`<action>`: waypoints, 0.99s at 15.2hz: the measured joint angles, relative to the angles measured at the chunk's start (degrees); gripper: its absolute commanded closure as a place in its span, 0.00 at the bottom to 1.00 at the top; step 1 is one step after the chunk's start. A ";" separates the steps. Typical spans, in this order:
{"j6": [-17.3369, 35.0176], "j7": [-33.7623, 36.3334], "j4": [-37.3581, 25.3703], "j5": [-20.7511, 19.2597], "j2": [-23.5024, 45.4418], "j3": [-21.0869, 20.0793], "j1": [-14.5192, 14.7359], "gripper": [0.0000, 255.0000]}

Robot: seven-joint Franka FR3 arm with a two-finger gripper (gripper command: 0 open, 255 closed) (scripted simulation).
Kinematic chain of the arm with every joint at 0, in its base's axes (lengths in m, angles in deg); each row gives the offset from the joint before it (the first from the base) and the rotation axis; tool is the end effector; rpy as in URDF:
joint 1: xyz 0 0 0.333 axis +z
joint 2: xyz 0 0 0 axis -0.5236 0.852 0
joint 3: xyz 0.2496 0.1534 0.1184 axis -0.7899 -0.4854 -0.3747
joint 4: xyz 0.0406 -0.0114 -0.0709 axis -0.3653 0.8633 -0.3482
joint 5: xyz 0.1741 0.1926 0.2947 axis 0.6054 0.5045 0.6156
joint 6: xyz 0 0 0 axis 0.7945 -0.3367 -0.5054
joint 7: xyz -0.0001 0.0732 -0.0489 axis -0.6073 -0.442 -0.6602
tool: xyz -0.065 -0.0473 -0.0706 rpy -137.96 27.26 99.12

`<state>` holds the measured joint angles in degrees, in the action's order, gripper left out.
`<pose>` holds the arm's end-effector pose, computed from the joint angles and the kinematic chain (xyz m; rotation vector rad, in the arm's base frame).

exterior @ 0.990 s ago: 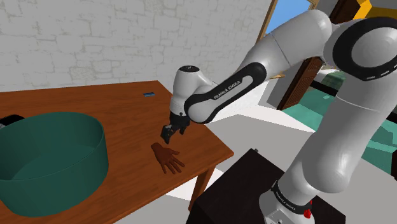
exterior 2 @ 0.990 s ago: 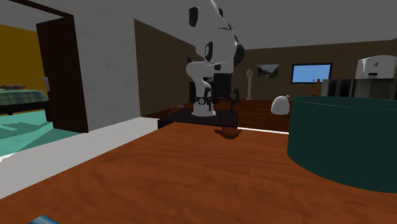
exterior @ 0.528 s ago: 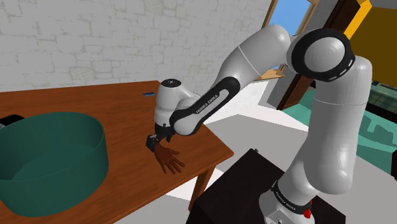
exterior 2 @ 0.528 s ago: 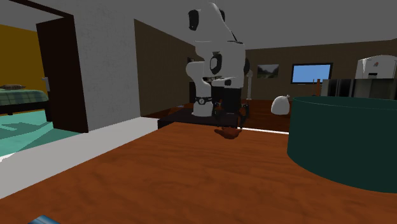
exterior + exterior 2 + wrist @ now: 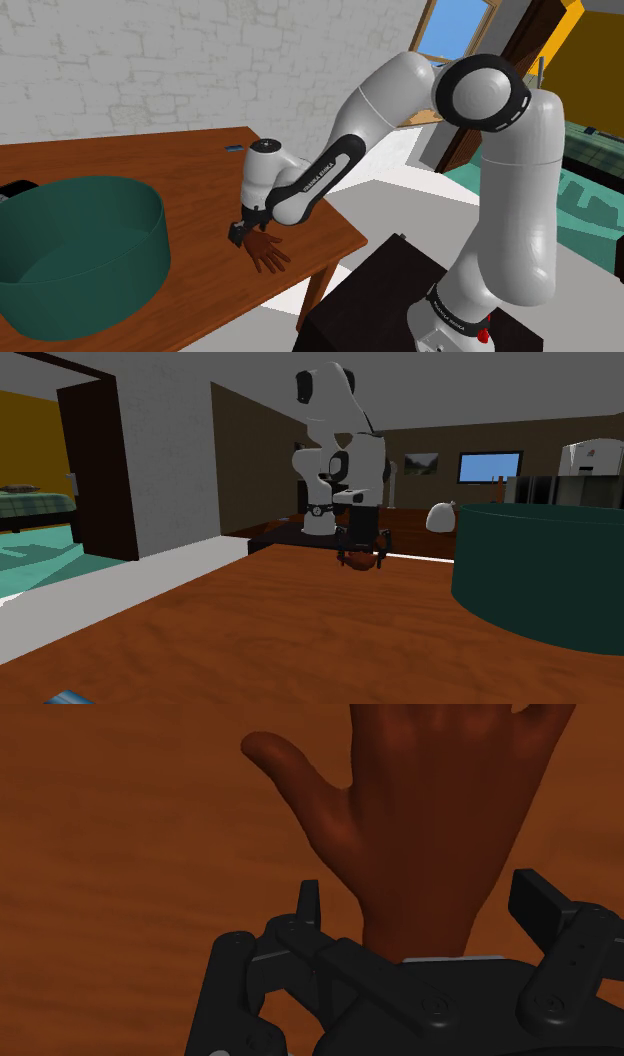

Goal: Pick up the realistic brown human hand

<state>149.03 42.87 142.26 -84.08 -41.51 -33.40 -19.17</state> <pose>0.5117 0.2375 0.1836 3.1097 0.1519 0.1218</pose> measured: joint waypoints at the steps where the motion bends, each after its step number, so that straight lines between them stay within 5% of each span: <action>1: 0.15 0.04 -0.02 -0.08 0.14 0.06 0.03 1.00; 15: -1.95 -0.96 0.41 1.21 -2.42 -0.97 -0.71 1.00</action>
<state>147.08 41.91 142.67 -82.86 -43.93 -34.38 -19.87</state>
